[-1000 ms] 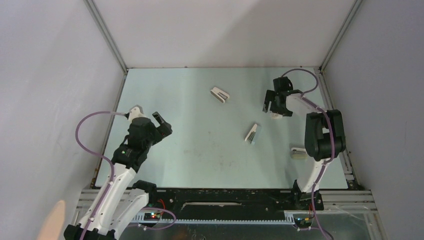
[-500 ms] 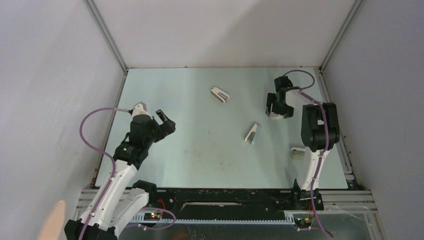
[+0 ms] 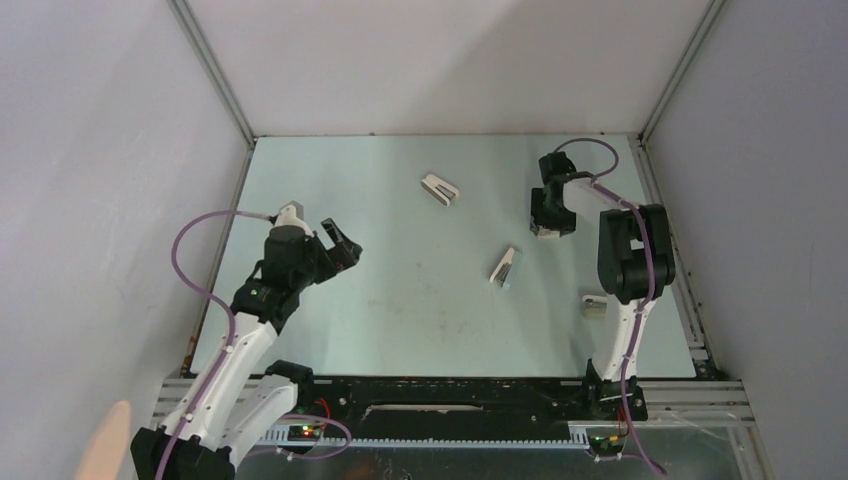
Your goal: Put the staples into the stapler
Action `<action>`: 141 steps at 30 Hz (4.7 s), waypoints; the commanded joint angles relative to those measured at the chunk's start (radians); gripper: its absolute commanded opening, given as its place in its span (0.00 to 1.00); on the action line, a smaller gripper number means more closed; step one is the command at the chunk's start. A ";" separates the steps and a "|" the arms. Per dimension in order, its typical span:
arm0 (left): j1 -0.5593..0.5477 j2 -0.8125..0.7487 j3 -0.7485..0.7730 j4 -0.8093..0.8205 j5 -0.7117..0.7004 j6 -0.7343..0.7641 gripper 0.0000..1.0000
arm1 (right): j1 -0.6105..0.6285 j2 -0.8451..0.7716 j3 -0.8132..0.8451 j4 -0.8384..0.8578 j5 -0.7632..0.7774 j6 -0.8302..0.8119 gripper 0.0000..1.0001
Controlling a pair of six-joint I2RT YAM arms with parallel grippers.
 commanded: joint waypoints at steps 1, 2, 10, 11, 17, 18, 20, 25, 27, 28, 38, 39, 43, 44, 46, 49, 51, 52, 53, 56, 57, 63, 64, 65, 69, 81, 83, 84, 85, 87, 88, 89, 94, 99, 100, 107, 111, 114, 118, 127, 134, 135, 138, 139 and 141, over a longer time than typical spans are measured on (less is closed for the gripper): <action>-0.002 0.028 0.040 0.036 0.111 0.026 1.00 | 0.088 -0.123 0.028 -0.043 0.036 -0.005 0.50; -0.002 0.033 0.034 0.042 0.126 0.027 1.00 | 0.111 -0.144 0.028 -0.053 0.036 -0.002 0.50; -0.031 0.042 -0.046 0.116 0.181 0.009 1.00 | 0.421 -0.258 -0.047 -0.066 0.047 0.046 0.50; -0.042 0.040 -0.059 0.126 0.180 0.004 1.00 | 0.464 -0.264 -0.071 -0.060 0.046 0.062 0.50; -0.132 0.014 -0.151 0.200 0.138 -0.040 1.00 | 0.710 -0.249 -0.143 -0.004 0.010 0.160 0.52; -0.152 0.010 -0.167 0.210 0.122 -0.040 1.00 | 0.739 -0.233 -0.143 0.001 0.010 0.175 0.52; -0.193 0.006 -0.185 0.224 0.073 -0.039 1.00 | 0.784 -0.208 -0.144 0.014 -0.003 0.188 0.53; -0.241 0.015 -0.223 0.286 0.037 -0.023 1.00 | 0.817 -0.159 -0.143 0.034 -0.012 0.208 0.56; -0.261 0.020 -0.234 0.312 0.034 -0.009 1.00 | 0.819 -0.146 -0.144 0.037 -0.012 0.213 0.59; -0.271 0.025 -0.235 0.320 0.033 -0.002 1.00 | 0.819 -0.141 -0.144 0.039 -0.013 0.214 0.61; -0.382 0.111 -0.260 0.415 -0.055 0.008 1.00 | 0.812 -0.195 -0.172 0.034 -0.003 0.194 0.82; -0.395 0.117 -0.259 0.419 -0.061 0.014 1.00 | 0.808 -0.218 -0.189 0.042 -0.001 0.194 0.83; -0.460 0.144 -0.231 0.416 -0.111 0.062 1.00 | 0.762 -0.345 -0.304 0.090 -0.018 0.190 0.84; -0.479 0.155 -0.223 0.416 -0.131 0.078 1.00 | 0.744 -0.382 -0.337 0.106 -0.032 0.186 0.84; -0.513 0.181 -0.204 0.415 -0.161 0.104 1.00 | 0.696 -0.459 -0.400 0.140 -0.064 0.180 0.83; -0.558 0.250 -0.170 0.418 -0.183 0.144 0.99 | 0.619 -0.579 -0.495 0.211 -0.139 0.171 0.83; -0.580 0.309 -0.133 0.414 -0.179 0.169 0.97 | 0.562 -0.639 -0.548 0.261 -0.234 0.171 0.82; -0.594 0.334 -0.111 0.411 -0.172 0.186 0.95 | 0.536 -0.664 -0.570 0.286 -0.273 0.172 0.82; -0.608 0.366 -0.088 0.404 -0.165 0.203 0.92 | 0.515 -0.686 -0.592 0.313 -0.307 0.175 0.81; -0.649 0.458 -0.012 0.360 -0.166 0.242 0.88 | 0.491 -0.731 -0.632 0.371 -0.358 0.185 0.81; -0.665 0.485 0.012 0.342 -0.175 0.254 0.86 | 0.489 -0.738 -0.642 0.390 -0.361 0.190 0.81; -0.737 0.597 0.089 0.284 -0.227 0.244 0.80 | 0.456 -0.694 -0.653 0.448 -0.425 0.236 0.79; -0.749 0.614 0.092 0.287 -0.231 0.243 0.80 | 0.452 -0.681 -0.653 0.456 -0.428 0.240 0.79; -0.760 0.622 0.098 0.289 -0.233 0.244 0.79 | 0.446 -0.666 -0.653 0.465 -0.440 0.247 0.79; -0.788 0.677 0.137 0.264 -0.250 0.258 0.79 | 0.406 -0.604 -0.653 0.527 -0.556 0.290 0.78; -0.797 0.789 0.214 0.263 -0.264 0.311 0.78 | 0.350 -0.380 -0.653 0.737 -0.747 0.392 0.75; -0.797 0.817 0.237 0.250 -0.260 0.322 0.73 | 0.351 -0.354 -0.653 0.755 -0.764 0.398 0.75; -0.797 0.831 0.251 0.242 -0.258 0.326 0.70 | 0.349 -0.346 -0.653 0.760 -0.772 0.399 0.74; -0.797 0.843 0.260 0.236 -0.254 0.329 0.68 | 0.348 -0.337 -0.653 0.763 -0.778 0.400 0.74; -0.797 0.863 0.275 0.226 -0.255 0.333 0.63 | 0.349 -0.324 -0.653 0.769 -0.786 0.398 0.74; -0.797 0.871 0.283 0.219 -0.263 0.335 0.61 | 0.349 -0.318 -0.653 0.770 -0.789 0.397 0.74; -0.797 0.876 0.286 0.211 -0.272 0.336 0.59 | 0.349 -0.311 -0.653 0.772 -0.791 0.397 0.74; -0.797 0.891 0.296 0.195 -0.278 0.345 0.51 | 0.348 -0.276 -0.653 0.793 -0.814 0.404 0.74; -0.797 0.906 0.299 0.193 -0.276 0.356 0.47 | 0.341 -0.248 -0.653 0.827 -0.842 0.417 0.73; -0.796 0.910 0.302 0.189 -0.275 0.358 0.47 | 0.341 -0.245 -0.653 0.832 -0.847 0.419 0.73; -0.797 0.922 0.308 0.186 -0.263 0.372 0.47 | 0.337 -0.197 -0.653 0.879 -0.893 0.438 0.73; -0.797 0.925 0.309 0.185 -0.250 0.381 0.47 | 0.337 -0.179 -0.653 0.911 -0.920 0.453 0.71; -0.796 0.930 0.313 0.185 -0.241 0.385 0.45 | 0.338 -0.174 -0.653 0.912 -0.924 0.452 0.70; -0.797 0.937 0.316 0.182 -0.236 0.386 0.42 | 0.343 -0.167 -0.653 0.912 -0.933 0.452 0.67; -0.797 0.938 0.314 0.185 -0.231 0.387 0.36 | 0.358 -0.163 -0.653 0.909 -0.957 0.444 0.61; -0.797 0.930 0.303 0.193 -0.236 0.389 0.38 | 0.364 -0.173 -0.653 0.913 -0.981 0.437 0.59; -0.797 0.928 0.301 0.194 -0.236 0.389 0.38 | 0.364 -0.175 -0.653 0.913 -0.984 0.436 0.59; -0.796 0.925 0.295 0.198 -0.236 0.389 0.38 | 0.365 -0.185 -0.654 0.911 -0.991 0.431 0.59; -0.797 0.925 0.293 0.199 -0.237 0.390 0.39 | 0.366 -0.191 -0.658 0.915 -0.992 0.431 0.59; -0.797 0.926 0.292 0.198 -0.238 0.390 0.40 | 0.364 -0.201 -0.664 0.921 -0.995 0.432 0.59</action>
